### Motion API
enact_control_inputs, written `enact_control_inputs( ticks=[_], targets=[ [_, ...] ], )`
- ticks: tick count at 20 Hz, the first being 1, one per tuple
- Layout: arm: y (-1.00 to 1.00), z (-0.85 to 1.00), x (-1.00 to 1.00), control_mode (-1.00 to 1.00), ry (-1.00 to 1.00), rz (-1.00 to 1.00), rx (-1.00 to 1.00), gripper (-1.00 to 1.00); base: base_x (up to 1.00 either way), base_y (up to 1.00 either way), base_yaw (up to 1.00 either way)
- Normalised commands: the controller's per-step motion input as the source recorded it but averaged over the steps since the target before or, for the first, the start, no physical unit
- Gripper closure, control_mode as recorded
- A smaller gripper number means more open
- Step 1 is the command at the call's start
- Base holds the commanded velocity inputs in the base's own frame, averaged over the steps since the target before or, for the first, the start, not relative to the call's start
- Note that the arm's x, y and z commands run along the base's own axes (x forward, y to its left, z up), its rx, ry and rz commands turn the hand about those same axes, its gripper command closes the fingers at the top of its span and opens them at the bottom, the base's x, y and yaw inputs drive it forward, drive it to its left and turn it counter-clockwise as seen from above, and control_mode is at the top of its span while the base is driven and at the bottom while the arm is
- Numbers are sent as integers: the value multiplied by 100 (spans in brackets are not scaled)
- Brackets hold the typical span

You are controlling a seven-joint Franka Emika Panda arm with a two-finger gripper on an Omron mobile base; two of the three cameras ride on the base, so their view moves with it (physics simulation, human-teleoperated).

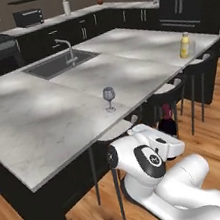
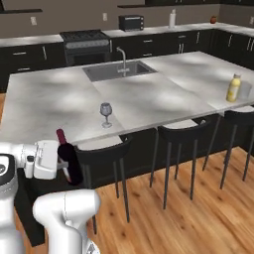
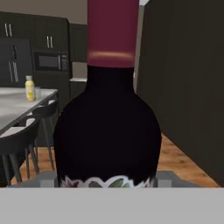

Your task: There is a wine glass and glass cup on the dining counter. Place the wine bottle next to the wine glass and the juice bottle next to the glass cup.

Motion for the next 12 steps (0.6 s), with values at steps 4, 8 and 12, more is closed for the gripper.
enact_control_inputs(
  ticks=[4, 8, 12],
  targets=[
    [0, 0, 0, 100, 0, 0, 0, 100, 69, -17, 16],
    [0, 0, 0, 100, 0, 0, 0, 100, 68, -16, 14],
    [0, 0, 0, 100, 0, 0, 0, 100, 68, -15, 16]
  ],
)
